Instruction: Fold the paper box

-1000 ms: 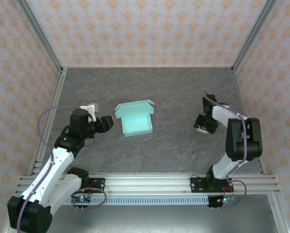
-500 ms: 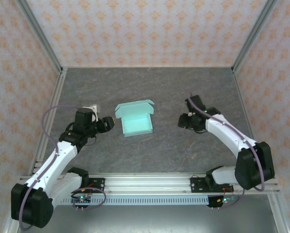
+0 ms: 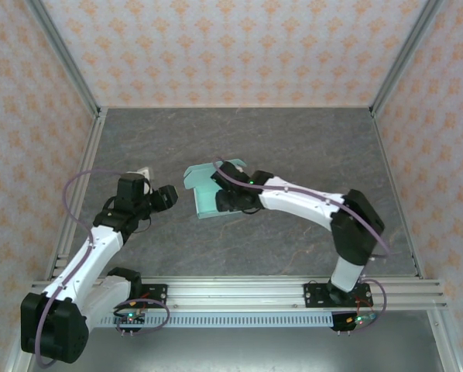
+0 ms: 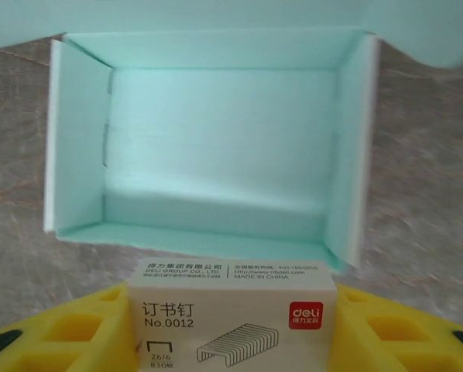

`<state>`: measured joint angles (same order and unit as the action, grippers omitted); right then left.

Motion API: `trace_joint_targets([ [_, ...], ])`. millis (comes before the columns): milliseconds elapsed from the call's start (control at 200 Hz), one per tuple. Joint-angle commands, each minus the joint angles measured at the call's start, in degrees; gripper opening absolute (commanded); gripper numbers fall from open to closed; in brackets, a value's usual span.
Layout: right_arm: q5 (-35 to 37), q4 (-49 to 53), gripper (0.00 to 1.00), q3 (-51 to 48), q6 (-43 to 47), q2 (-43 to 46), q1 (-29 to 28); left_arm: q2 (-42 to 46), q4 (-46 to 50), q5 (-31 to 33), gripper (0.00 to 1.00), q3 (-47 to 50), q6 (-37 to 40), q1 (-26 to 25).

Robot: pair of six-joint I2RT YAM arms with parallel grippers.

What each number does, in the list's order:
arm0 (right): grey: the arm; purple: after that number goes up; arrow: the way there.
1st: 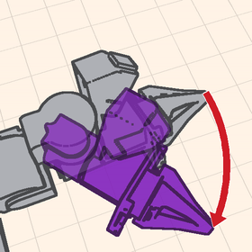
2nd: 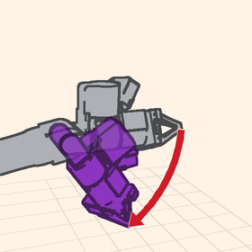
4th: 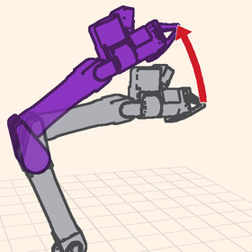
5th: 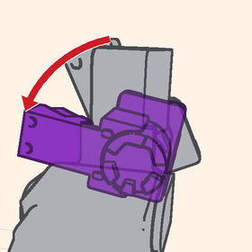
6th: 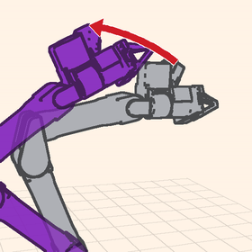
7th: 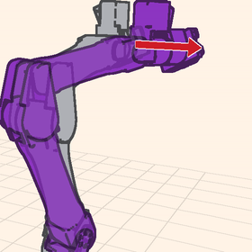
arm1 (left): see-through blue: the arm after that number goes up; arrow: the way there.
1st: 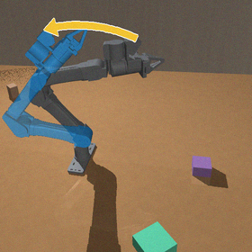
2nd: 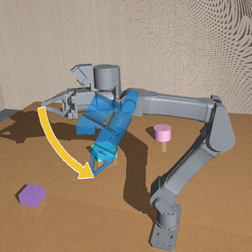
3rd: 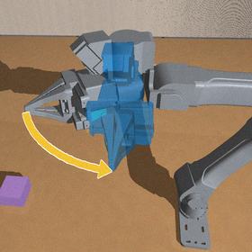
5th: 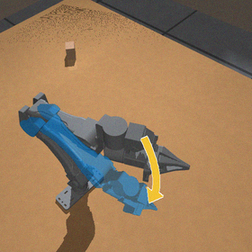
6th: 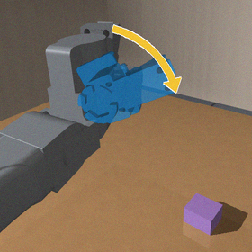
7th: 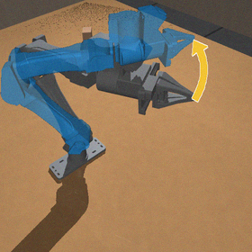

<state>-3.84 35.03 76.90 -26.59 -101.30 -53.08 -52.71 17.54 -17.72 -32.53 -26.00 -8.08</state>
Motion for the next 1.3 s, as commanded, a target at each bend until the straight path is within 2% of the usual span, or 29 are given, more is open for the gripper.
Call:
trace_joint_targets([
  [0,1.56,-0.02,0.53,4.16,-0.63,-4.03,-0.44,1.62,-0.67,2.45,0.64,0.45,0.6,0.5],
  [340,4.3,1.38,0.53,11.33,0.06,-12.49,-0.88,1.99,-1.26,1.15,0.65,0.71,0.87,0.52],
  [606,6.69,0.22,0.53,11.17,-0.87,-15.31,-0.88,2.61,-1.37,0.74,0.65,0.9,0.95,0.52],
  [751,7.43,-0.13,0.56,11.19,-1.06,-16.0,-0.87,2.79,-1.3,0.77,0.65,0.89,0.95,0.4],
  [1066,8.34,0.21,0.68,10.93,-0.88,-14.88,-0.88,3.31,-1.09,0.83,0.65,0.89,1.2,0.18],
  [1291,6.67,-4.33,0.68,5.5,-1.09,-7.69,-0.84,3.31,-1.6,0.02,0.65,0.98,0.78,-0.18],
])
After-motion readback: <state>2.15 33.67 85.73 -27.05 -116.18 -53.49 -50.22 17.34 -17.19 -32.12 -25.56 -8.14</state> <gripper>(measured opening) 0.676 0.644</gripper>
